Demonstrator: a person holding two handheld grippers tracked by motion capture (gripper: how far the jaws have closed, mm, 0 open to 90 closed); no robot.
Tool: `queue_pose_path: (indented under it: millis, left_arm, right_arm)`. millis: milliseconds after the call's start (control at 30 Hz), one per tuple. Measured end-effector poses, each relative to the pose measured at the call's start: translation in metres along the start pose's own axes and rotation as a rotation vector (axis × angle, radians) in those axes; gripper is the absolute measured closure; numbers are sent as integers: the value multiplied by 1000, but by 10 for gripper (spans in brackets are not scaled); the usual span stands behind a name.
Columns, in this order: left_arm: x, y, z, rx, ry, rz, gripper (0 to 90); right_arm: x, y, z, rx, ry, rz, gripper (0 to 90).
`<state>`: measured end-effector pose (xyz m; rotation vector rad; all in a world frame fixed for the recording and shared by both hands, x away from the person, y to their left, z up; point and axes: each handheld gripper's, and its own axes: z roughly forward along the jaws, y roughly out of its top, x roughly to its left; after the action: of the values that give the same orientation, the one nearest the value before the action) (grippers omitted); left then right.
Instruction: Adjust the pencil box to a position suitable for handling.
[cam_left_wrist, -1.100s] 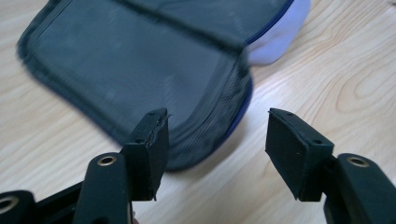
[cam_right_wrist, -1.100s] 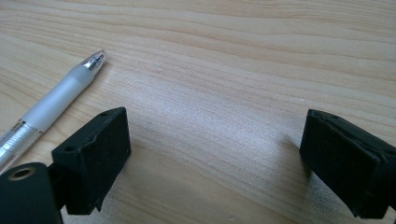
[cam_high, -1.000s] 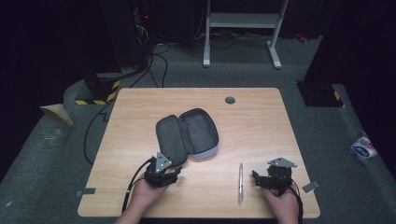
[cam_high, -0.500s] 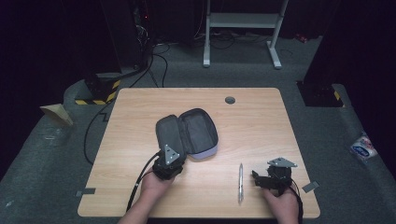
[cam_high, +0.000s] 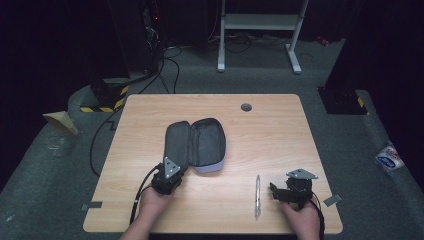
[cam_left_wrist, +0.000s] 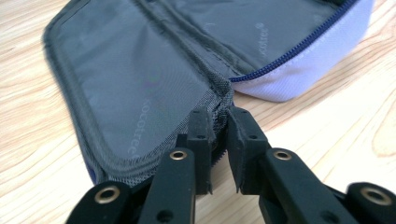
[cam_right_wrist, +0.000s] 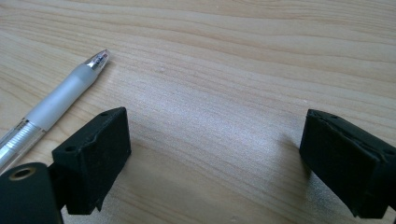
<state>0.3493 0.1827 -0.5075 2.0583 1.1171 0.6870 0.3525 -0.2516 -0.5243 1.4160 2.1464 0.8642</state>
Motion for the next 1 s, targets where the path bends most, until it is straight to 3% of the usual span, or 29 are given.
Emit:
queue_pose_path:
  millis: [167, 300, 367, 467, 533, 600, 867, 1000]
  left_arm:
    - [17, -8, -10, 6, 17, -58, 787]
    - [31, -13, -20, -5, 25, -107, 722]
    - [34, -13, -26, -23, 19, -128, 692]
    - [31, -10, -28, -34, 14, -125, 667]
    - [25, -6, -29, -51, 12, -110, 582]
    - [17, -2, -30, -62, 1, -88, 565]
    - [-27, 35, -14, -102, -156, -55, 485]
    - [-51, 56, 5, -84, -163, -18, 469]
  right_arm:
    - [0, 0, 0, 0, 0, 0, 83]
    - [0, 0, 0, 0, 0, 1, 84]
    - [0, 0, 0, 1, 0, 5, 84]
    - [0, 0, 0, 0, 0, 1, 84]
    - [0, 0, 0, -1, 0, 0, 84]
    - [0, 0, 0, 0, 0, 0, 84]
    - [0, 0, 0, -1, 0, 0, 85]
    - [0, 0, 0, -1, 1, -1, 90]
